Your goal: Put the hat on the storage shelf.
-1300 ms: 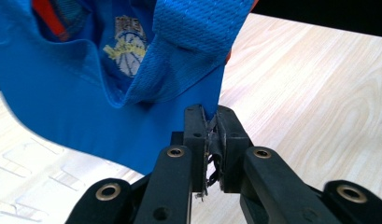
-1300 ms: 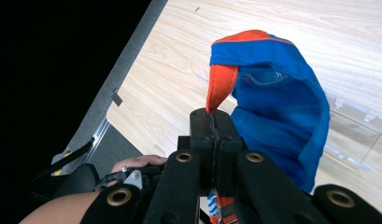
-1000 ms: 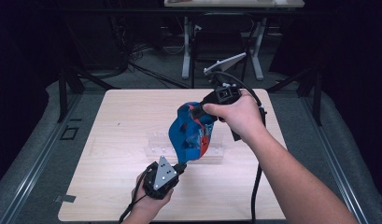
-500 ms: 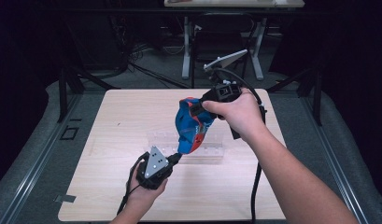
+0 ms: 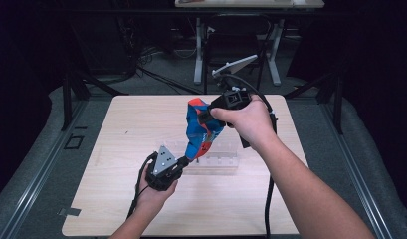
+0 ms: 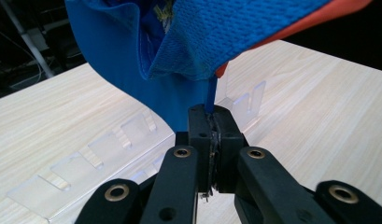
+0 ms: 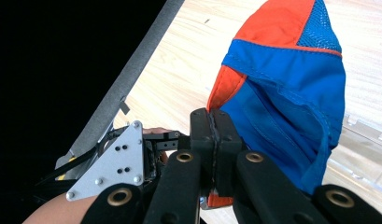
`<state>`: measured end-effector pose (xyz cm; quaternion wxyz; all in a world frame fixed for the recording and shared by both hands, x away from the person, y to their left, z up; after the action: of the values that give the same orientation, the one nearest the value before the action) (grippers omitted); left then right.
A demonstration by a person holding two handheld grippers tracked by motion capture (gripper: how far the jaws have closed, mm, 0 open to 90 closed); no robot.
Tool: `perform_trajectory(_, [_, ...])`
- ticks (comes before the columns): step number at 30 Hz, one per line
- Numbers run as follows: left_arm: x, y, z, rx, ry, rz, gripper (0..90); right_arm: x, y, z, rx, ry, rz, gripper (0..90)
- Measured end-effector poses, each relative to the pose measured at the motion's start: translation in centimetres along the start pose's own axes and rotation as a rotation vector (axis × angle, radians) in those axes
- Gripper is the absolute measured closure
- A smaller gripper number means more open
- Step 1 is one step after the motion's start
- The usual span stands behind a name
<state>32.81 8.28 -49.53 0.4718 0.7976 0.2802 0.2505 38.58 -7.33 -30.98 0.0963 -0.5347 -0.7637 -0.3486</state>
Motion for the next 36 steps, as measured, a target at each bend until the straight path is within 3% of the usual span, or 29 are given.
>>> perform_trajectory(19, [0.2, -2.4, 2.2, 0.061, -0.014, -0.023, 88.7, -2.7, -0.1, 3.0, 0.036, -0.014, 0.033, 89.4])
perform_trajectory(36, [0.5, -3.8, 2.6, 0.092, -0.022, -0.051, 88.6, -4.2, -0.6, 4.8, 0.045, -0.042, 0.05, 85.5])
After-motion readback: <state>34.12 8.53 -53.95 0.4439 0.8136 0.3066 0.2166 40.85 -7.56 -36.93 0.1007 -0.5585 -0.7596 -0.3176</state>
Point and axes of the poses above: each handheld gripper's, and its own axes: z roughly forward along the jaws, y roughly out of its top, x roughly to its left, the point moved 4 cm from there along z, roughly forward along the jaws, and after that the axes turned 5 degrees about z, right-handed, at the moved point
